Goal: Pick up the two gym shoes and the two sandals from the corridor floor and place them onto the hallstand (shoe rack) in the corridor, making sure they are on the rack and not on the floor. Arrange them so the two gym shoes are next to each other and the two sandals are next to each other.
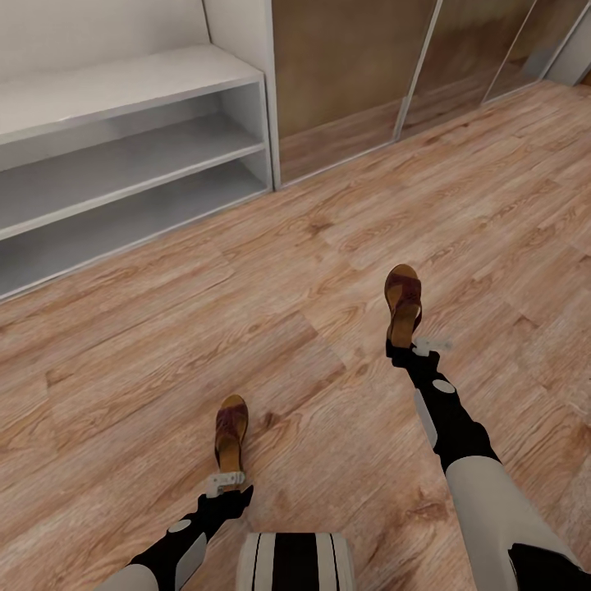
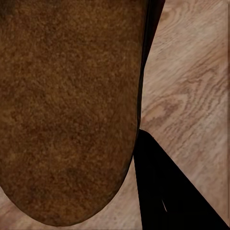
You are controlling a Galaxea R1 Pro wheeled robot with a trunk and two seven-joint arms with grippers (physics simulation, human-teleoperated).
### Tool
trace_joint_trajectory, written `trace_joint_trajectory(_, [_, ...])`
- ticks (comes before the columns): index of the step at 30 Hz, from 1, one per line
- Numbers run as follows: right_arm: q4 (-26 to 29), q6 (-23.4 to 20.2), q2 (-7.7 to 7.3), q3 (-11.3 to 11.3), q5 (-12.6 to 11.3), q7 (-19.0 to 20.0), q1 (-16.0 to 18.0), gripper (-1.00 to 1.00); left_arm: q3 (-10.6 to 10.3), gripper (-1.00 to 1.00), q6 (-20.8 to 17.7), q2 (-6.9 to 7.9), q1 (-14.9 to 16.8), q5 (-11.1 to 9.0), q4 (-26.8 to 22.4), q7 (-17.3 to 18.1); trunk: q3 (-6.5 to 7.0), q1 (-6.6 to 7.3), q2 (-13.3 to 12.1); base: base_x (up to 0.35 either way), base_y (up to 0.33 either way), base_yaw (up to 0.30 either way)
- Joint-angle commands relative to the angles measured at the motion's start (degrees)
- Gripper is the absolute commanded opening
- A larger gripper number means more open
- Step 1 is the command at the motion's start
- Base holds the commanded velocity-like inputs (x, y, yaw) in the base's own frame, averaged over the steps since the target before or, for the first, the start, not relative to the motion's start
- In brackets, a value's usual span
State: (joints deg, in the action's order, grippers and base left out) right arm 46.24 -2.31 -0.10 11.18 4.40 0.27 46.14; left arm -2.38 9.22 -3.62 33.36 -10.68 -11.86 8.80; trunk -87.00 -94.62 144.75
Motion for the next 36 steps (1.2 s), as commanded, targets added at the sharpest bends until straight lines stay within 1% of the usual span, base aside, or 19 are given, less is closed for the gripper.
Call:
trace_joint_trajectory(1, [0.07,-0.24,0.01,0.07,0.26,-0.09,0.01,-1.0,-0.25,1.0,0.18,0.01,0.04,-0.57,0.08,0.16,-0.03,0.0,0.01,0.034,-0.04,0.0])
trace_joint_trajectory(26, [0.07,-0.26,0.01,0.07,0.26,-0.09,0.01,-1.0,-0.25,1.0,0.18,0.01,0.04,-0.57,0.08,0.16,-0.03,0.0,0.01,0.028,-0.003,0.0])
trace_joint_trajectory(29, [0.07,-0.26,0.01,0.07,0.26,-0.09,0.01,-1.0,-0.25,1.0,0.18,0.01,0.04,-0.56,0.08,0.16,-0.71,-0.07,0.05,0.0,0.0,0.0])
trace_joint_trajectory(36, [0.07,-0.25,0.01,0.07,0.26,-0.09,0.01,-1.0,-0.25,1.0,0.18,0.01,0.04,-0.57,0.08,0.16,-1.02,-0.07,0.05,0.0,0.0,0.0])
